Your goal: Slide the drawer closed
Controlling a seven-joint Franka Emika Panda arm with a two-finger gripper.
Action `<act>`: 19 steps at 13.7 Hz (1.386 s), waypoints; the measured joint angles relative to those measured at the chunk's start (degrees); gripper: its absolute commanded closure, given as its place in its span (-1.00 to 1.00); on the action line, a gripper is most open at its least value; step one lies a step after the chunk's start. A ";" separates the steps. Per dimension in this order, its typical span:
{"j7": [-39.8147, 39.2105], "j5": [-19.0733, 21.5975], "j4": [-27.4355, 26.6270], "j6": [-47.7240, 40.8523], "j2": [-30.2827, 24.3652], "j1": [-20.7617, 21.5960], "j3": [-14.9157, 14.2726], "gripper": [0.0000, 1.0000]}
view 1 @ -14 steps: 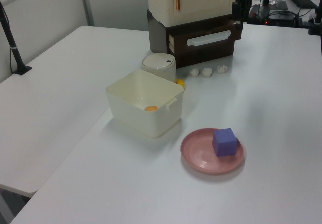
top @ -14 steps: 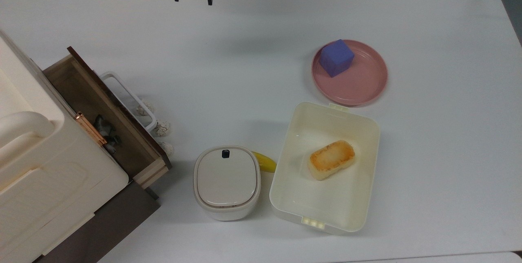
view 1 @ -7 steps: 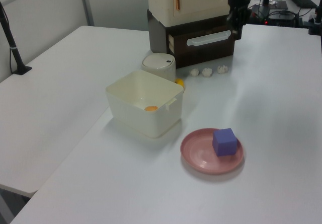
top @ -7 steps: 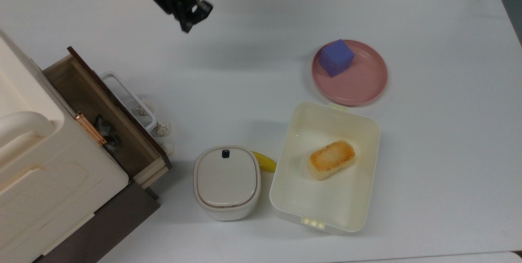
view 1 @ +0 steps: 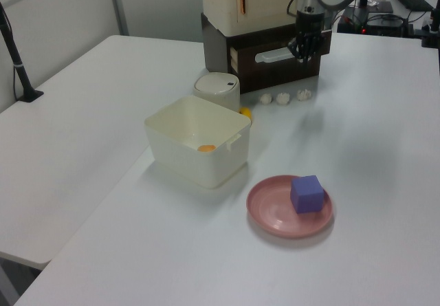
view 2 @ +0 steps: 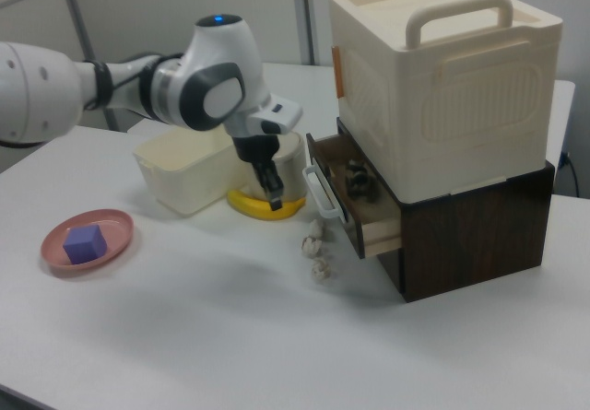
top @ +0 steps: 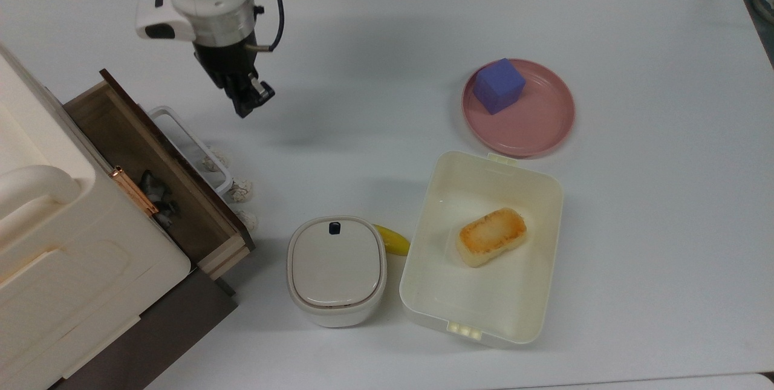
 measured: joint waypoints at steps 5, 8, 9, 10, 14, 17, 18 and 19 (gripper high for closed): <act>2.64 0.01 3.83 10.34 6.54 -0.10 -3.75 0.96; 3.34 0.01 6.93 15.17 9.61 -0.95 -5.34 0.96; 3.36 0.01 7.68 16.50 10.37 -1.49 -5.43 0.95; 3.36 0.13 8.11 17.39 10.92 -1.94 -5.43 0.94; 3.45 -0.01 8.17 17.76 11.04 -2.04 -5.43 0.73; -2.66 -0.95 8.04 14.70 9.65 -1.38 -5.12 0.48; -7.61 -0.95 7.91 8.72 7.58 -0.36 -4.18 0.27; -11.84 -0.96 7.70 1.69 4.98 0.68 -2.68 -0.27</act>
